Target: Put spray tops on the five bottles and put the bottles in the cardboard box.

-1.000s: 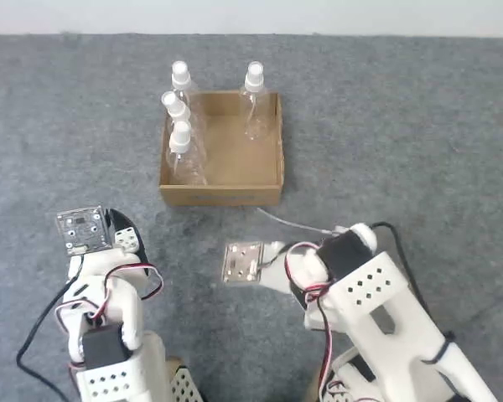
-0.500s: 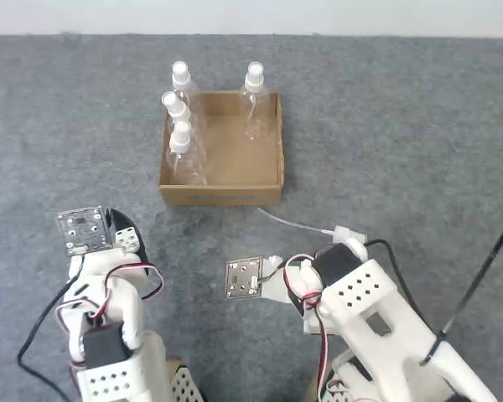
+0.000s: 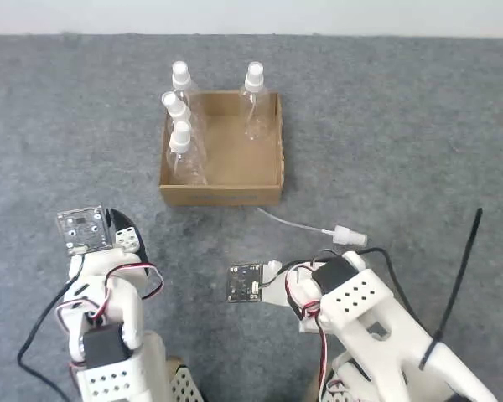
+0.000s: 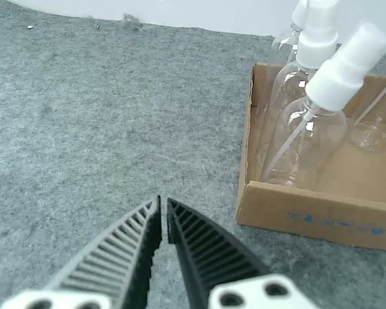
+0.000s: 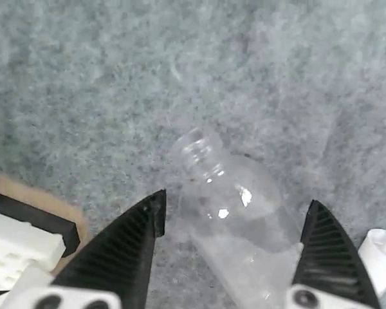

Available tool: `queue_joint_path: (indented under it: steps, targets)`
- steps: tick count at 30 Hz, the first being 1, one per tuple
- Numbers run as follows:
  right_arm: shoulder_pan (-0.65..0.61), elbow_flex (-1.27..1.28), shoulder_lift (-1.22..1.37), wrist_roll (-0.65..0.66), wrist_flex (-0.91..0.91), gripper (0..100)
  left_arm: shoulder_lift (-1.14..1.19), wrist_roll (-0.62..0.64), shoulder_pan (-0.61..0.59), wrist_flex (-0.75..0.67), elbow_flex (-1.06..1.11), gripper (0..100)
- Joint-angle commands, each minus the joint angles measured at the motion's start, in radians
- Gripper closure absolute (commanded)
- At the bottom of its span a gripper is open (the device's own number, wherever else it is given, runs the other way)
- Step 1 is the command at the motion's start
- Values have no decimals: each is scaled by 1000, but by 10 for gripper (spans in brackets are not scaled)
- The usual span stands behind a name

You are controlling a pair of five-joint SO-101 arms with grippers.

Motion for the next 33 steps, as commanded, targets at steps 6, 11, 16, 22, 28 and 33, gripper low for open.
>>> queue_joint_path:
  steps: [6, 11, 16, 22, 28, 33]
  targets:
    - [-1, -6, -31, 6, -19, 898, -15, -3, -3, -31, -13, 987]
    - [24, -8, -31, -6, -73, 953, -15, -3, -3, -31, -13, 987]
    - [90, -14, -41, -219, -134, 953, -15, -3, -3, -31, -13, 987]
    - [93, -15, -41, -505, -154, 953, -15, -3, -3, -31, -12, 987]
    - [96, -15, -41, -621, -193, 953, -15, -3, -3, -31, -12, 987]
    - [94, -15, -36, -620, -186, 864, -15, -3, -3, -31, -12, 987]
